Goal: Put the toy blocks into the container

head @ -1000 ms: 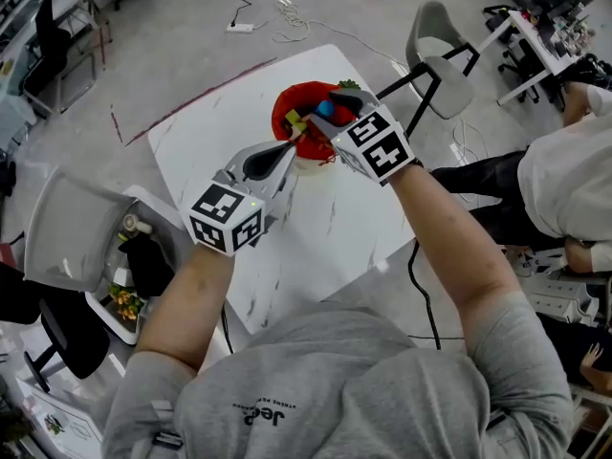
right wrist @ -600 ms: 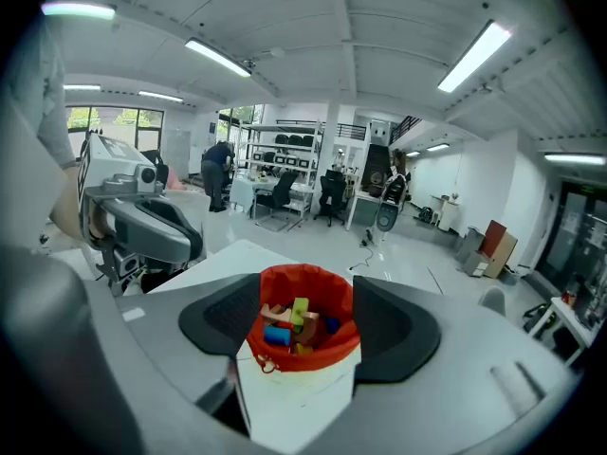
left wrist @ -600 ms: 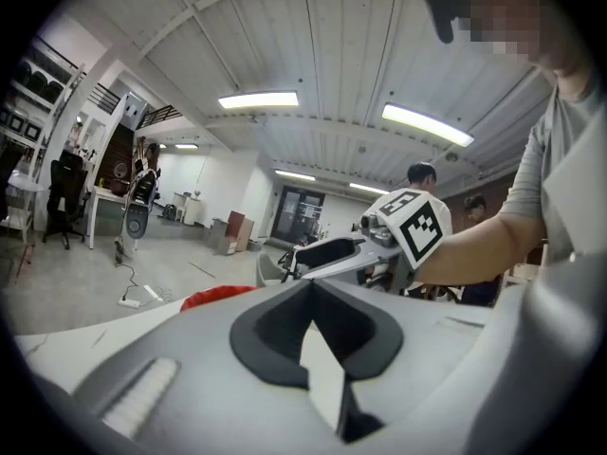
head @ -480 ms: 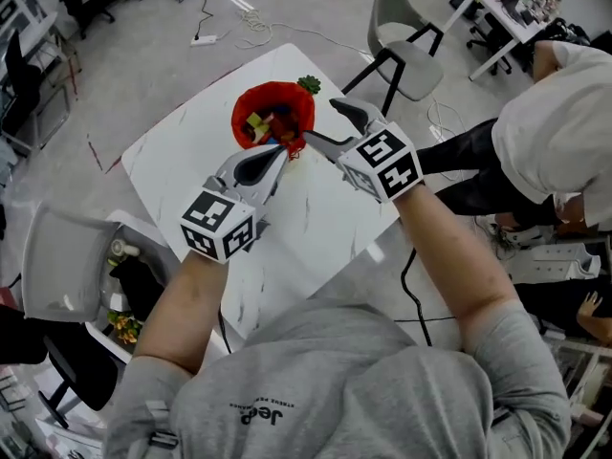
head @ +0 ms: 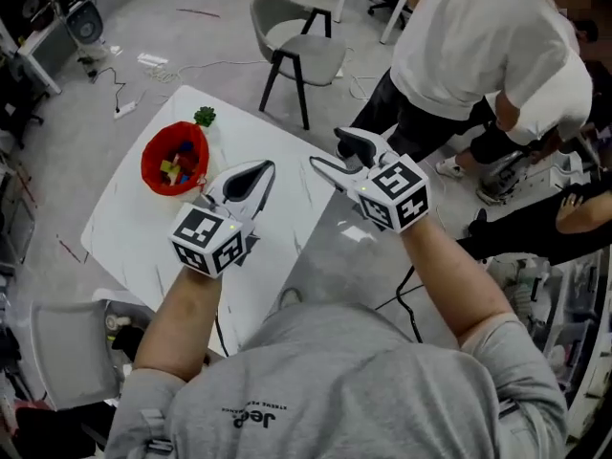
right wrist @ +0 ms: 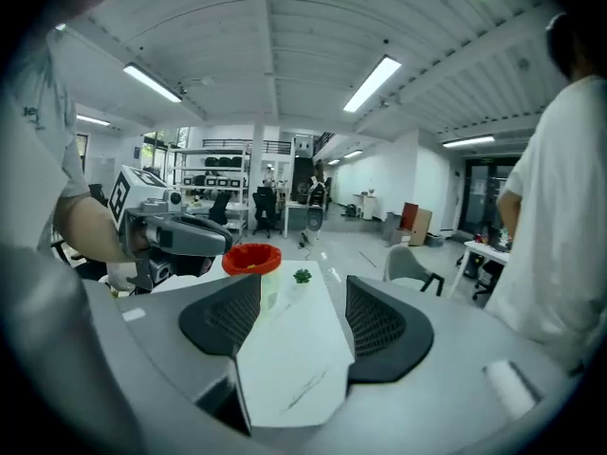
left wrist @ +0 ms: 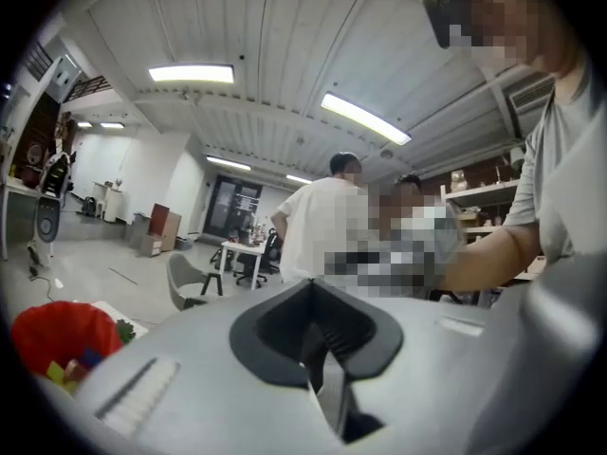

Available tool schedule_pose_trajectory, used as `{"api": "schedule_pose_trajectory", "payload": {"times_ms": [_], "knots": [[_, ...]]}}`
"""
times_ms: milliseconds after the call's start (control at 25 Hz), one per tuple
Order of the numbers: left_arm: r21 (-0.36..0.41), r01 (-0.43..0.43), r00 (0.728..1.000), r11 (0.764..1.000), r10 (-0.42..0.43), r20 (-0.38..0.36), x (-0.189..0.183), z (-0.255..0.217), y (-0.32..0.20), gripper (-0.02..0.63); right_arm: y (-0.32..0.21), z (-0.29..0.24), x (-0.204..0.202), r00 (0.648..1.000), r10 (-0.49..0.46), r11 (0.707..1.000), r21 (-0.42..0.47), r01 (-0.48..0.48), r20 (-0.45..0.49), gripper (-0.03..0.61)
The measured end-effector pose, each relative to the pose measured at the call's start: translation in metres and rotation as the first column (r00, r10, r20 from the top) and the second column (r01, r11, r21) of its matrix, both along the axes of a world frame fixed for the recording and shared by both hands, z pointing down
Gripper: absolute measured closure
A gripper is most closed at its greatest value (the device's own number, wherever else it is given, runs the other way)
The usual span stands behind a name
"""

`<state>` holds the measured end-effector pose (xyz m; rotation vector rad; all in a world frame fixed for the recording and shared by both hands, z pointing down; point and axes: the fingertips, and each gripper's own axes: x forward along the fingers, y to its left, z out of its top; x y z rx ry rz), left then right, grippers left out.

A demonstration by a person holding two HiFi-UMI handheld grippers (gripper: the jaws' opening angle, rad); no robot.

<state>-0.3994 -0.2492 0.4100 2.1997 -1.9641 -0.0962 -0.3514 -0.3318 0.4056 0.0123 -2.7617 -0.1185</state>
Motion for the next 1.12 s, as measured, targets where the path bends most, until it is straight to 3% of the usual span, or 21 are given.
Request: {"api": "schedule_pose_trajectory", "payload": {"times_ms": [320,680,880,1000,1120], "knots": [[0.026,-0.211,0.977,0.977,0.211,0.018,0.152,-0.019,-0.056,0.555,-0.047,-0.008,0.210,0.966,0.252,0.967,-0.039,-0.250,0.048,0.309],[0.010,-0.403,0.915,0.915,0.403,0.017,0.346,-0.023,-0.078,0.555,-0.044,-0.008,0.447,0.895,0.441,0.897,-0.055,-0.438,0.058,0.414],[0.014,-0.432,0.902,0.902,0.432,-0.003,0.420,-0.024,-0.074,0.555,-0.035,-0.008,0.549,0.846,0.526,0.850,-0.070,-0.522,0.086,0.490],[0.007,-0.444,0.896,0.896,0.444,0.002,0.456,-0.027,-0.073,0.555,-0.035,-0.010,0.599,0.808,0.577,0.817,-0.088,-0.571,0.116,0.574],[-0.001,-0.460,0.888,0.888,0.460,0.009,0.478,-0.028,-0.069,0.555,-0.032,-0.009,0.629,0.788,0.601,0.799,-0.111,-0.590,0.137,0.575]]}}
